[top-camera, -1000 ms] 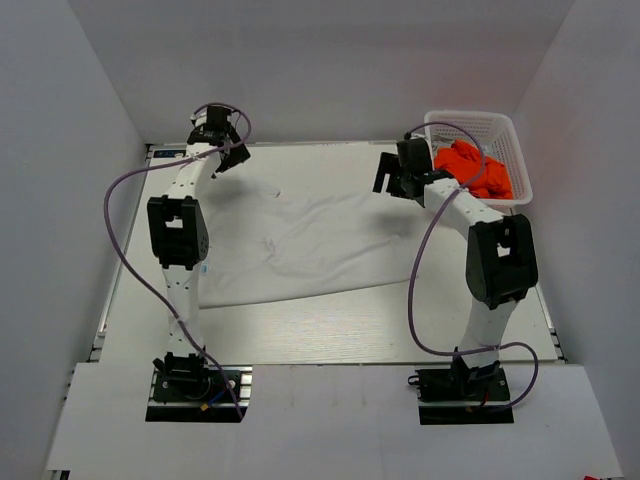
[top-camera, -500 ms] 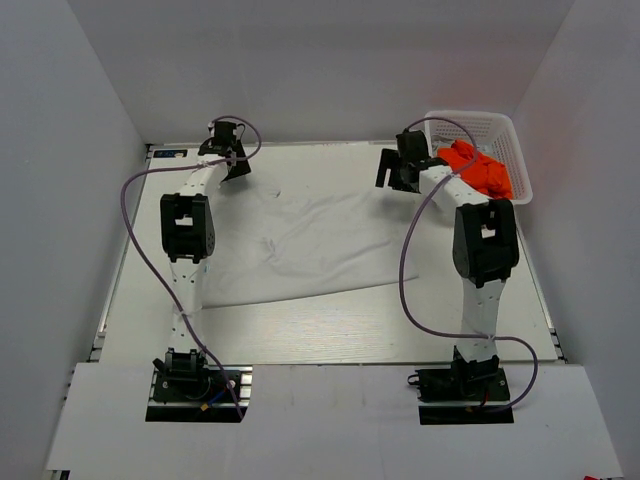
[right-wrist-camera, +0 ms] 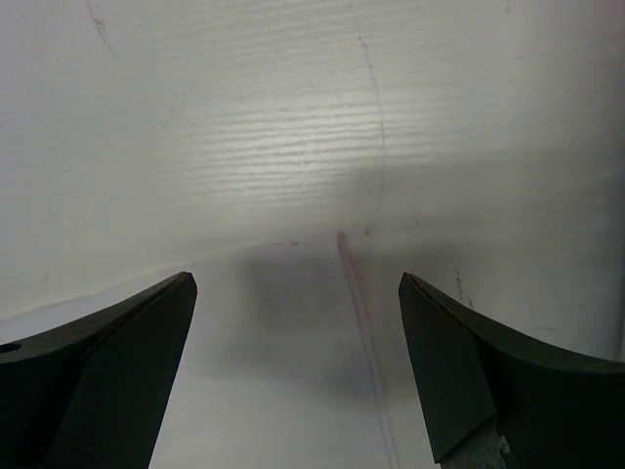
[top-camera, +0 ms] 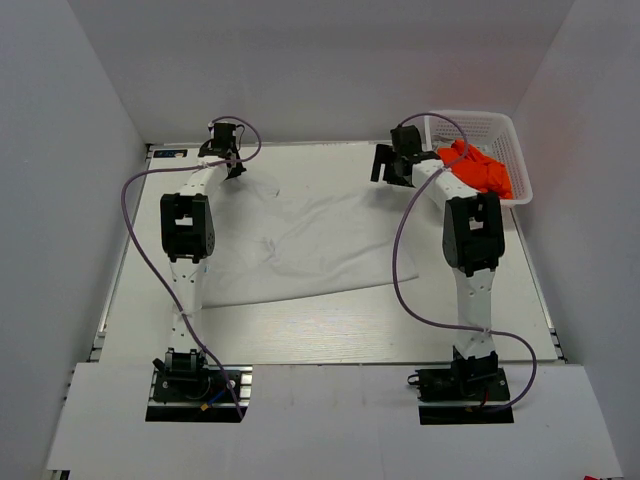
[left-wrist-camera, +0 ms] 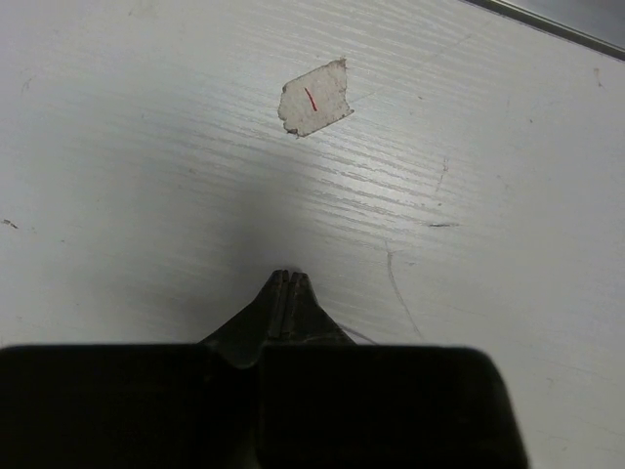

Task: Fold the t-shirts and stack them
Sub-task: Grap the side of the flattened tshirt furthest away from the robot with both arms

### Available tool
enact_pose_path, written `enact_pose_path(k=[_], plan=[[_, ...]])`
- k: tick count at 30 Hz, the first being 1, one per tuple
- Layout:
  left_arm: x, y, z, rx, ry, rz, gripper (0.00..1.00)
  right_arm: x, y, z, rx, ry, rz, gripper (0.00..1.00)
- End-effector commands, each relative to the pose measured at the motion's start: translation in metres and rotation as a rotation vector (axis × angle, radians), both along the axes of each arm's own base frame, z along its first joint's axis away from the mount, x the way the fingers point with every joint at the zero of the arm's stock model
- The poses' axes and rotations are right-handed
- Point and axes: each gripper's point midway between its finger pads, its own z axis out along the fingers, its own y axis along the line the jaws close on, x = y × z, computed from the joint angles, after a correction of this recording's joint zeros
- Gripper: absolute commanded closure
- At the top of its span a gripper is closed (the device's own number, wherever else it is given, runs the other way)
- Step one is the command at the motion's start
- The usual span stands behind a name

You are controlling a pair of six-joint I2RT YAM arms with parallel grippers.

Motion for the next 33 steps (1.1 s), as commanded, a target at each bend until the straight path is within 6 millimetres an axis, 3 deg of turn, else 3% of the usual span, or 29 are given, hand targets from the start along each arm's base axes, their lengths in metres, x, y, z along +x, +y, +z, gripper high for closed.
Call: enact_pose_path(k=[1, 2, 5, 8, 9, 10, 12, 13, 17, 18, 21, 22, 23, 25, 26, 27, 28, 31, 32, 33], plan=[[-0.013, -0.006, 0.002, -0.027, 0.033, -0.029, 1.00, 0.016, 0.003, -0.010, 0.006, 0.001, -0.004, 0.10], [-0.013, -0.006, 0.000, -0.027, 0.030, -0.029, 1.00, 0.022, 0.008, -0.003, 0.020, -0.021, 0.000, 0.10], [-0.012, -0.006, 0.019, -0.030, -0.013, -0.029, 1.00, 0.030, 0.011, -0.015, 0.044, -0.010, -0.005, 0.11], [-0.012, -0.007, 0.034, -0.038, -0.049, -0.024, 1.00, 0.032, 0.015, -0.025, 0.054, -0.002, -0.010, 0.21], [-0.016, -0.007, 0.031, -0.038, -0.043, -0.023, 1.00, 0.033, 0.013, -0.025, 0.055, -0.003, -0.012, 0.36], [-0.013, -0.005, 0.043, -0.034, -0.075, -0.017, 1.00, 0.033, 0.017, -0.026, 0.071, -0.001, 0.002, 0.43], [-0.018, -0.005, 0.043, -0.034, -0.080, -0.017, 1.00, 0.034, 0.018, -0.025, 0.074, -0.008, 0.004, 0.58], [-0.017, -0.005, 0.047, -0.035, -0.097, -0.018, 1.00, 0.035, 0.020, -0.022, 0.073, -0.016, 0.008, 0.70], [-0.024, -0.004, 0.060, -0.037, -0.120, -0.018, 1.00, 0.036, 0.018, -0.017, 0.071, -0.026, 0.007, 0.94], [-0.024, -0.004, 0.074, -0.039, -0.147, -0.018, 1.00, 0.035, 0.018, -0.017, 0.066, -0.026, 0.006, 0.99], [-0.033, -0.009, 0.083, -0.041, -0.169, -0.028, 1.00, 0.029, 0.015, -0.007, 0.050, -0.045, 0.007, 1.00], [-0.036, -0.013, 0.102, -0.039, -0.204, -0.032, 1.00, 0.028, 0.017, -0.004, 0.051, -0.052, 0.021, 1.00], [-0.043, -0.013, 0.099, -0.039, -0.201, -0.032, 1.00, 0.028, 0.016, 0.013, 0.060, -0.082, 0.024, 1.00], [-0.057, -0.010, 0.097, -0.039, -0.193, -0.013, 1.00, 0.020, 0.020, 0.011, 0.067, -0.086, 0.051, 1.00], [-0.062, -0.009, 0.114, -0.042, -0.225, -0.013, 1.00, 0.019, 0.020, 0.029, 0.077, -0.119, 0.059, 1.00], [-0.068, -0.009, 0.117, -0.050, -0.227, -0.006, 1.00, 0.017, 0.023, 0.029, 0.087, -0.129, 0.073, 1.00], [-0.079, -0.008, 0.108, -0.048, -0.206, -0.006, 1.00, 0.011, 0.022, 0.024, 0.083, -0.117, 0.082, 1.00], [-0.097, -0.007, 0.128, -0.070, -0.234, 0.009, 1.00, 0.002, 0.023, 0.046, 0.105, -0.157, 0.097, 1.00], [-0.110, -0.006, 0.117, -0.077, -0.206, 0.019, 1.00, -0.003, 0.024, 0.041, 0.110, -0.145, 0.106, 1.00], [-0.116, -0.006, 0.119, -0.088, -0.214, 0.028, 1.00, -0.006, 0.025, 0.051, 0.116, -0.160, 0.113, 1.00]])
